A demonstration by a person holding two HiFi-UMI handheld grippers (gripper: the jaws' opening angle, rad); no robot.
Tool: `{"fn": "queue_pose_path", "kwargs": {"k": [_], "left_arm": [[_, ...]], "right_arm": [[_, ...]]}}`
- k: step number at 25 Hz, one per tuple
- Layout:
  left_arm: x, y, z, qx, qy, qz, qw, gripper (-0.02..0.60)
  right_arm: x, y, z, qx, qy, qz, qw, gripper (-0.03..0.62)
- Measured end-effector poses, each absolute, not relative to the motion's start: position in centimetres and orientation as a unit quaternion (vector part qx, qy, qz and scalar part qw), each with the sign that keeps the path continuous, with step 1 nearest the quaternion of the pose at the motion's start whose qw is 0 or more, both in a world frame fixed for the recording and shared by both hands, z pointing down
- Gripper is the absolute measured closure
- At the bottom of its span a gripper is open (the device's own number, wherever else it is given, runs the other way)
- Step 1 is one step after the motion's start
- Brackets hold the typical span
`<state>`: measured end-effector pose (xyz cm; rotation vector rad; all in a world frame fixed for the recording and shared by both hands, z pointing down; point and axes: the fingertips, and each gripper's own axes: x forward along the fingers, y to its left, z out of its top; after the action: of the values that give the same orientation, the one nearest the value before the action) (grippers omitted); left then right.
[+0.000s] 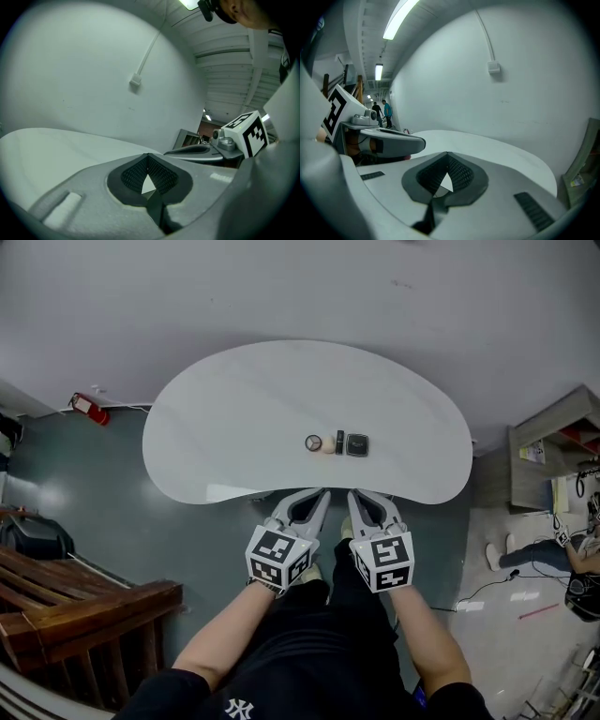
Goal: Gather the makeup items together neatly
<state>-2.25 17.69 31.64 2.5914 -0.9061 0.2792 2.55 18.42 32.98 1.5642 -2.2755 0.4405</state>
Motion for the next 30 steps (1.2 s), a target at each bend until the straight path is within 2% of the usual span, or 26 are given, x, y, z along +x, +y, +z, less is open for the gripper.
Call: {"fn": "queue_pose_path", "kwargs": {"k": [9, 30], "left_arm": [[-2.4, 21.6, 28.0, 0.93, -0.312, 0.085, 0.173, 0.574], [-1.7, 22.4, 24.5, 0.93, -0.332, 0.066, 0.144, 0.574]], "right_arm": [[2.3, 22.3, 30.1, 0.563, -0.798, 0.171, 0.13, 0.579], [3.0, 23.2, 26.7, 0.556, -0.809, 0.151, 0.116, 0.58]]}}
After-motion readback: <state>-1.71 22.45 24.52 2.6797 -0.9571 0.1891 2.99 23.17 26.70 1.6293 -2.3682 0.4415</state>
